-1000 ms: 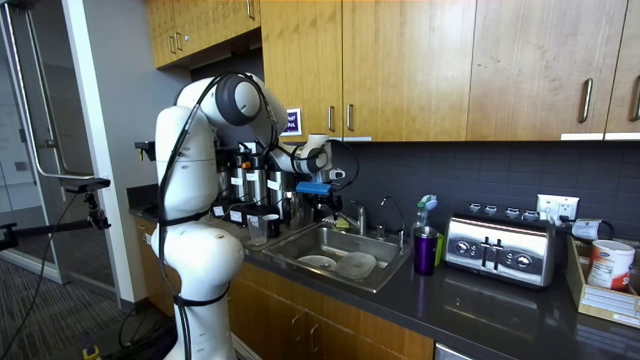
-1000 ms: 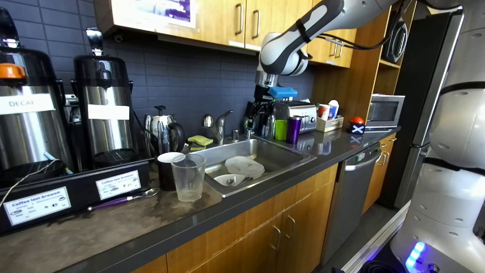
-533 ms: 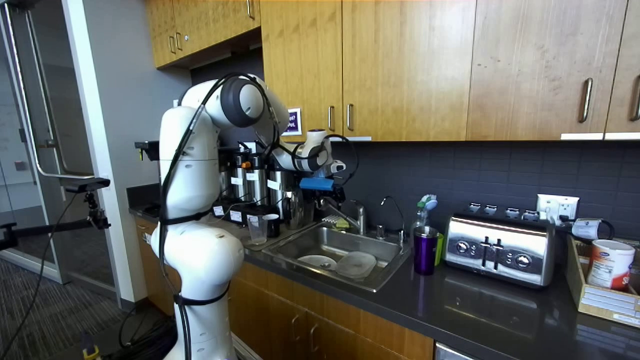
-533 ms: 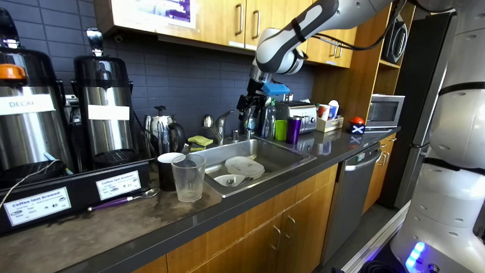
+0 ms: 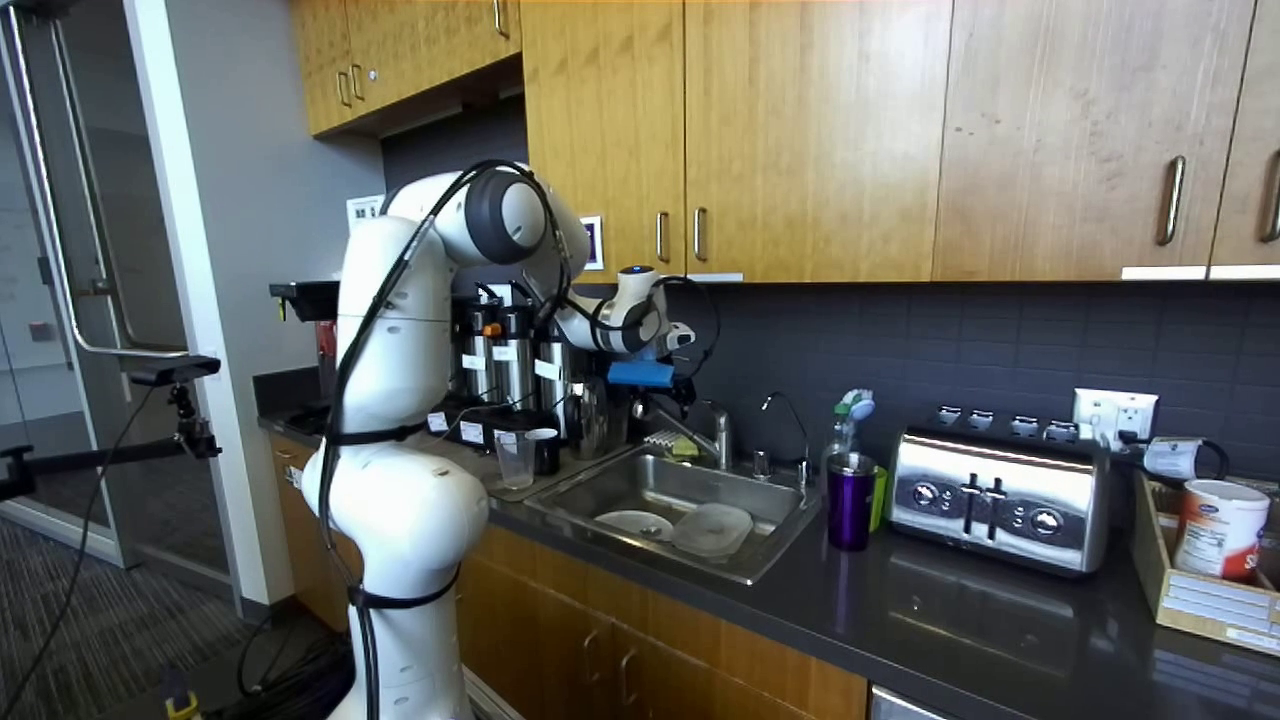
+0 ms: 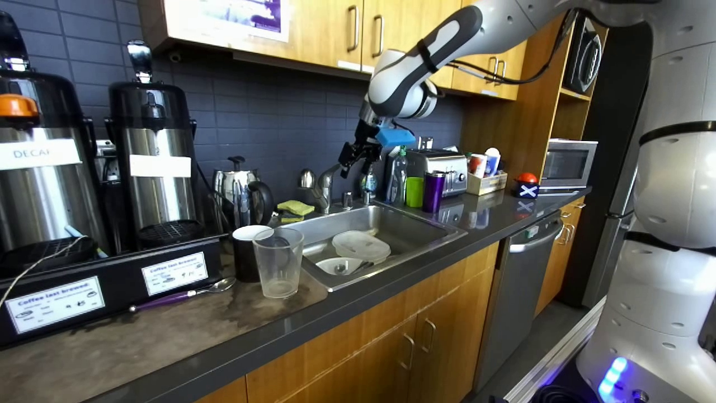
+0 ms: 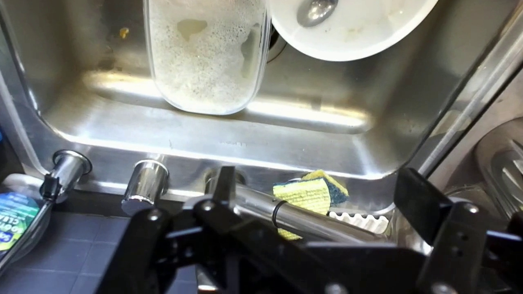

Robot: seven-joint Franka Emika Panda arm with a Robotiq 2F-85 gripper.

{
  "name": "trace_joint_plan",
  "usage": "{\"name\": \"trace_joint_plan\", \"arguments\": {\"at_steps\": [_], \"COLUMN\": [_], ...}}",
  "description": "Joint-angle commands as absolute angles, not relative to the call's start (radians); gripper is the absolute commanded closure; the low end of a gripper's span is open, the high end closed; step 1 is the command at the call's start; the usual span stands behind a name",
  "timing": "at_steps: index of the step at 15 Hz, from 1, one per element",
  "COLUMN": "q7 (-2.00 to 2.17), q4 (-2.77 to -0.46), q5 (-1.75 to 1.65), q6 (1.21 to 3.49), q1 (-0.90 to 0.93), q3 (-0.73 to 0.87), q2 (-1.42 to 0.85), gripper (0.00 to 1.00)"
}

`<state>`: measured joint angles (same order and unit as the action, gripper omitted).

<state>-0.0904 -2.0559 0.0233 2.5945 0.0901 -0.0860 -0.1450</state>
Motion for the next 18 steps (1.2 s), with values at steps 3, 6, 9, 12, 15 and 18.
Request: {"name": "trace_joint_plan", "arguments": {"at_steps": [3,6,9,12,15,18], "q7": [-0.113,-0.106,-0.101,-0.093,-0.092,-0.085], "q4": [-1.963,-1.928,-1.897,-1.877,-1.861,-1.850], "q5": [0.016,0.018,0.019,0.029,0.035,0.051], "q6": [2.674,2.701,2.716,2.711,2.705,2.687], "q1": [0.089,0.091,0.097,0.103,0.108,0.109], "q3": [-0.098,-0.105,-0.115,-0.129,-0.143,-0.156], "q2": [-0.238,-0.275,-0.301,-0.308,-0.313,-0.311], "gripper": [0.00,0.00,0.00,0.00,0.00,0.00]}}
